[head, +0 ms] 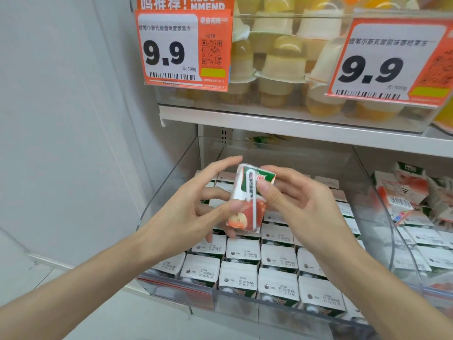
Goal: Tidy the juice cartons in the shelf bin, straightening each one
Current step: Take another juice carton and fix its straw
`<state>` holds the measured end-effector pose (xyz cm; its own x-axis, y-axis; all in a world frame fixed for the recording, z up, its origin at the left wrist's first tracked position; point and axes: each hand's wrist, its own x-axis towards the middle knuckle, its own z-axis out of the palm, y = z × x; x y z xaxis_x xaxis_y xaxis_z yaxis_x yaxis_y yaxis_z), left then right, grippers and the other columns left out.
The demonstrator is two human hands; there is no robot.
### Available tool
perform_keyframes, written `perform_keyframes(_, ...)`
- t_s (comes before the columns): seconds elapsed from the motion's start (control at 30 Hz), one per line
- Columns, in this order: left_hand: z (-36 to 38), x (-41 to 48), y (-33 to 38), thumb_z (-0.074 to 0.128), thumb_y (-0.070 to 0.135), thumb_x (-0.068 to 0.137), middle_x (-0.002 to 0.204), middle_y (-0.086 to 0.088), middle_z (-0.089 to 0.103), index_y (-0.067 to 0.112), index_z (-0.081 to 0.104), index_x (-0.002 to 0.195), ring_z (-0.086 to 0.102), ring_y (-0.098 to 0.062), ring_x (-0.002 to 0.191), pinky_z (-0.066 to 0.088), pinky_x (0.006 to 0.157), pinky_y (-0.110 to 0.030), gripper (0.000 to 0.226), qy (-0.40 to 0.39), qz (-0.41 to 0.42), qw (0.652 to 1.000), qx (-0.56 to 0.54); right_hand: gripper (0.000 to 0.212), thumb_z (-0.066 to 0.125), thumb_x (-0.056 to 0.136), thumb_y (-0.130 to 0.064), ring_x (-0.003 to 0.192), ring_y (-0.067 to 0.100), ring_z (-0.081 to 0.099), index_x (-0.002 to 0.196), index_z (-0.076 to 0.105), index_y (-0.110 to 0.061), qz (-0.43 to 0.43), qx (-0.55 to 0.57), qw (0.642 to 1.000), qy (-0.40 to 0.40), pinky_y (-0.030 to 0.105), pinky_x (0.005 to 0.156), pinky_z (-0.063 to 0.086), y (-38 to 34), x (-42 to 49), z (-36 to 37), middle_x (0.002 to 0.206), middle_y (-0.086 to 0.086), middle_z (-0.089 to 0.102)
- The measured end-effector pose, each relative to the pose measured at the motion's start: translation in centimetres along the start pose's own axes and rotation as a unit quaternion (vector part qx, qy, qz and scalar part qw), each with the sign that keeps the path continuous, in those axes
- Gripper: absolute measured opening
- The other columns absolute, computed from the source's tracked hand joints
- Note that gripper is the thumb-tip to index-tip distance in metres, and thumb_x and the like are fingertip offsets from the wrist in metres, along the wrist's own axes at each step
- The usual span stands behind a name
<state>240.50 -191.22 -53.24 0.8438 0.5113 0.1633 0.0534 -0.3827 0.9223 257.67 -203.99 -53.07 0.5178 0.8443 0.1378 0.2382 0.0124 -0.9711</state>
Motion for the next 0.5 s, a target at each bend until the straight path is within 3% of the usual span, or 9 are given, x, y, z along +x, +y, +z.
perform_keyframes(0.1,0.0,-0.3,0.0,0.054,0.038,0.103,0.108,-0.007,0.076,0.056,0.027,0.159,0.079,-0.026,0.086,0.055,0.064,-0.034,0.064,-0.042,0.017,0.999,0.005,0.030,0.071,0.094,-0.052,0.095,0.008,0.078,0.122,0.070,-0.040,0.106,0.052,0.993,0.024,0.038,0.096,0.055,0.3,0.2,0.2,0.098,-0.011,0.082)
perform_keyframes(0.17,0.1,-0.3,0.1,0.068,0.039,0.094,0.114,-0.002,0.072,0.062,0.033,0.155,0.076,-0.018,0.086,0.054,0.071,-0.029,0.074,-0.058,0.011,0.998,0.027,0.029,0.072,0.094,-0.053,0.092,0.021,0.080,0.117,0.072,-0.035,0.153,0.069,0.985,0.033,0.045,0.094,0.059,0.3,0.2,0.1,0.094,0.000,0.083)
perform_keyframes(0.23,0.3,-0.2,-0.1,0.083,0.035,0.082,0.123,0.005,0.070,0.061,0.044,0.149,0.072,-0.014,0.085,0.055,0.075,-0.029,0.082,-0.066,0.014,0.996,0.065,0.030,0.071,0.095,-0.049,0.083,0.027,0.080,0.115,0.075,-0.026,0.176,0.082,0.981,0.025,0.036,0.076,0.063,0.0,0.2,0.0,0.090,0.008,0.083)
perform_keyframes(0.33,0.6,0.2,-0.8,0.085,0.017,0.088,0.126,0.012,0.073,0.051,0.060,0.141,0.073,-0.020,0.101,0.059,0.089,-0.038,0.067,-0.033,0.039,0.995,0.089,0.035,0.071,0.096,-0.047,0.070,0.026,0.078,0.111,0.076,-0.015,0.196,0.086,0.977,0.016,0.026,0.060,0.061,-0.6,0.1,0.0,0.084,0.015,0.081)
perform_keyframes(0.4,0.5,0.3,-0.8,0.080,0.009,0.092,0.125,0.011,0.074,0.049,0.063,0.137,0.073,-0.026,0.107,0.058,0.096,-0.046,0.062,-0.008,0.039,0.995,0.086,0.040,0.069,0.097,-0.048,0.063,0.023,0.076,0.110,0.075,-0.010,0.203,0.089,0.975,0.009,0.025,0.058,0.062,-0.6,0.0,0.1,0.079,0.018,0.079)
perform_keyframes(0.5,0.5,0.4,-0.5,0.078,0.015,0.093,0.119,0.009,0.077,0.043,0.066,0.136,0.077,-0.024,0.091,0.060,0.094,-0.045,0.052,0.014,0.030,0.998,0.051,0.043,0.065,0.099,-0.051,0.066,0.024,0.077,0.112,0.073,-0.011,0.209,0.086,0.974,0.007,0.025,0.061,0.064,-0.7,0.2,0.1,0.080,0.016,0.080)
